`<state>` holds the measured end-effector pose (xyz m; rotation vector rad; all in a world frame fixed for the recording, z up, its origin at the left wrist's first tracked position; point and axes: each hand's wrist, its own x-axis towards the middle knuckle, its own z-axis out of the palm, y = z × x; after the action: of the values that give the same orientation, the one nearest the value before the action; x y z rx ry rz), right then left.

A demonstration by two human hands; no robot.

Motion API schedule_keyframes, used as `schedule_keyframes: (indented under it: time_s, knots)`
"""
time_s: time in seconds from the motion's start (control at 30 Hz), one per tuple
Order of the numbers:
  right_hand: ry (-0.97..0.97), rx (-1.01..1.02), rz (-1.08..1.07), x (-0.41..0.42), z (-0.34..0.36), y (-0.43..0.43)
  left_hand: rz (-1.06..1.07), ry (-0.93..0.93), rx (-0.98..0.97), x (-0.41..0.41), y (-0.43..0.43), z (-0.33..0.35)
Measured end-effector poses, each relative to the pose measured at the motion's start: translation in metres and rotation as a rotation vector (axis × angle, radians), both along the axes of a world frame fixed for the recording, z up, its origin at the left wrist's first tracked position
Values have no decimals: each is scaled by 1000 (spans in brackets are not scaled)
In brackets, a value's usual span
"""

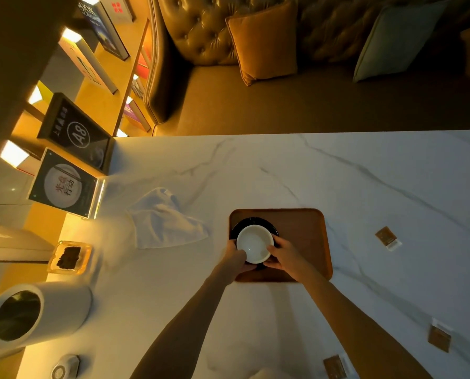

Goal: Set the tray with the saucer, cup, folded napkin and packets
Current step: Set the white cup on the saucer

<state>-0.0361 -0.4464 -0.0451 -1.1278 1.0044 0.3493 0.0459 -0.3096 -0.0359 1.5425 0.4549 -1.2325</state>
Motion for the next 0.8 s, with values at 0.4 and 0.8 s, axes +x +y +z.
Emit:
schedule_keyframes:
  time_s: [0.4,0.8]
  knots:
    - [12,15,-7,-5,-2,-1,-12,-7,36,-4,-4,-6]
    - [10,26,-22,-8,-4,-2,-50,-9,42,-6,-3,-13]
